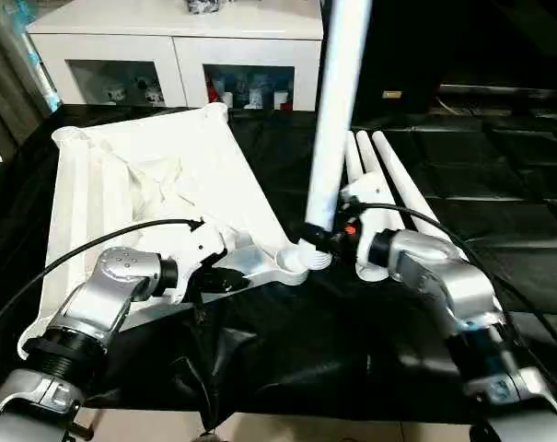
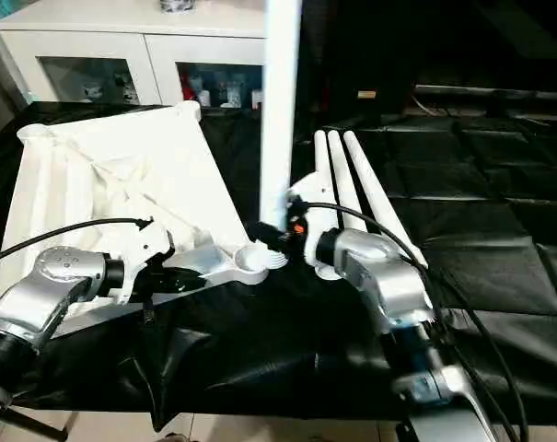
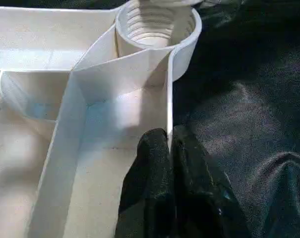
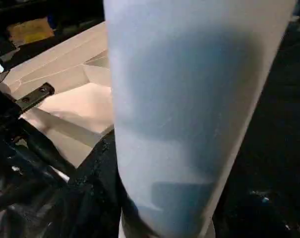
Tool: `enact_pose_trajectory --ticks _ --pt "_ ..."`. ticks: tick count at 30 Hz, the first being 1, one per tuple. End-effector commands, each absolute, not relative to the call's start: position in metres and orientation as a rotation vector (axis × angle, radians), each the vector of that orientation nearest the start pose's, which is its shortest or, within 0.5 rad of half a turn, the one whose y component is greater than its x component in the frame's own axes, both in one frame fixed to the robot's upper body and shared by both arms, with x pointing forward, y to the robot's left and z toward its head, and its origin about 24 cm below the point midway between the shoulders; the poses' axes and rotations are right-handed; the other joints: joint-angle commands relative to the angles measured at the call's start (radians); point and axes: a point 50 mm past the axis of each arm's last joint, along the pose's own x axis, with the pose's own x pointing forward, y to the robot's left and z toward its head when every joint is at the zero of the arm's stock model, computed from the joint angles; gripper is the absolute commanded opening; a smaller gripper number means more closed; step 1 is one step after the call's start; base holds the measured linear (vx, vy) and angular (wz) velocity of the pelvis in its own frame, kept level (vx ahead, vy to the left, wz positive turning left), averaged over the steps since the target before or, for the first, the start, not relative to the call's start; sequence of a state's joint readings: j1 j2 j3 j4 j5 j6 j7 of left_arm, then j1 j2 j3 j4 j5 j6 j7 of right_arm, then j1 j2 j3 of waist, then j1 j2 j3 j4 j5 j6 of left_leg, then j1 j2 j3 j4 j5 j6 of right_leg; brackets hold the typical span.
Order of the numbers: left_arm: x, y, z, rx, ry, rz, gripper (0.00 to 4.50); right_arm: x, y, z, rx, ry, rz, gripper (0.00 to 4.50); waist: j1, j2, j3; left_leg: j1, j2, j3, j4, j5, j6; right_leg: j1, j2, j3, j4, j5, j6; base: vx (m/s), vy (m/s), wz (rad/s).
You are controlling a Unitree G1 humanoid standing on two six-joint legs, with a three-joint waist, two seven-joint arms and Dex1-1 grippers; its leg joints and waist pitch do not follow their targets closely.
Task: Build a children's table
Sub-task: Pick table leg, then insert table leg to table base
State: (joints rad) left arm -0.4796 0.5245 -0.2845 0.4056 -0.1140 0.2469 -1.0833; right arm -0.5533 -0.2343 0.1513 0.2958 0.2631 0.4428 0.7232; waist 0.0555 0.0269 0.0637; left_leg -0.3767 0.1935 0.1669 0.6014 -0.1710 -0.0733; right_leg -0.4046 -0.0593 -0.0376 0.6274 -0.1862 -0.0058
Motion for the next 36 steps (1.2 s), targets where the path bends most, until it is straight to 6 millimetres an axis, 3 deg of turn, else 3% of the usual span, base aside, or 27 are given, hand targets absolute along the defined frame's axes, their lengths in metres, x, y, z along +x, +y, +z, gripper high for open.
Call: enact_pose_trajectory --ticks 1,19,26,36 --pt "0.301 0.172 0.05 0.357 0.534 -1.165 0.0 0.331 -0.097 0.095 -0.014 0.241 0.944 1.91 0.005 -0.003 -0.075 0.014 0.024 -0.003 -0.069 -0.198 -0.006 0.049 -0.066 0.039 -0.073 -0.195 -0.212 0.0 0.0 0.0" --pt "0.3 0.16 0.055 0.317 0.506 -1.202 0.0 0.338 -0.073 0.082 -0.005 0.287 0.991 1.91 0.006 -0.006 -0.076 0.015 0.025 -0.002 -0.07 -0.202 -0.01 0.05 -0.068 0.039 -0.068 -0.17 -0.225 0.0 0.0 0.0" --pt "0.301 0.157 0.056 0.314 0.501 -1.205 0.0 0.342 -0.075 0.077 0.013 0.295 0.965 1.91 0.006 -0.008 -0.076 0.014 0.025 -0.002 -0.07 -0.201 -0.007 0.05 -0.068 0.039 -0.069 -0.172 -0.226 0.0 0.0 0.0" --pt "0.31 0.156 0.059 0.312 0.471 -1.137 0.0 0.34 -0.092 0.06 0.164 0.318 0.876 1.91 0.009 0.002 -0.076 0.017 0.025 -0.004 -0.072 -0.233 -0.017 0.05 -0.068 0.039 -0.073 -0.191 -0.226 0.0 0.0 0.0"
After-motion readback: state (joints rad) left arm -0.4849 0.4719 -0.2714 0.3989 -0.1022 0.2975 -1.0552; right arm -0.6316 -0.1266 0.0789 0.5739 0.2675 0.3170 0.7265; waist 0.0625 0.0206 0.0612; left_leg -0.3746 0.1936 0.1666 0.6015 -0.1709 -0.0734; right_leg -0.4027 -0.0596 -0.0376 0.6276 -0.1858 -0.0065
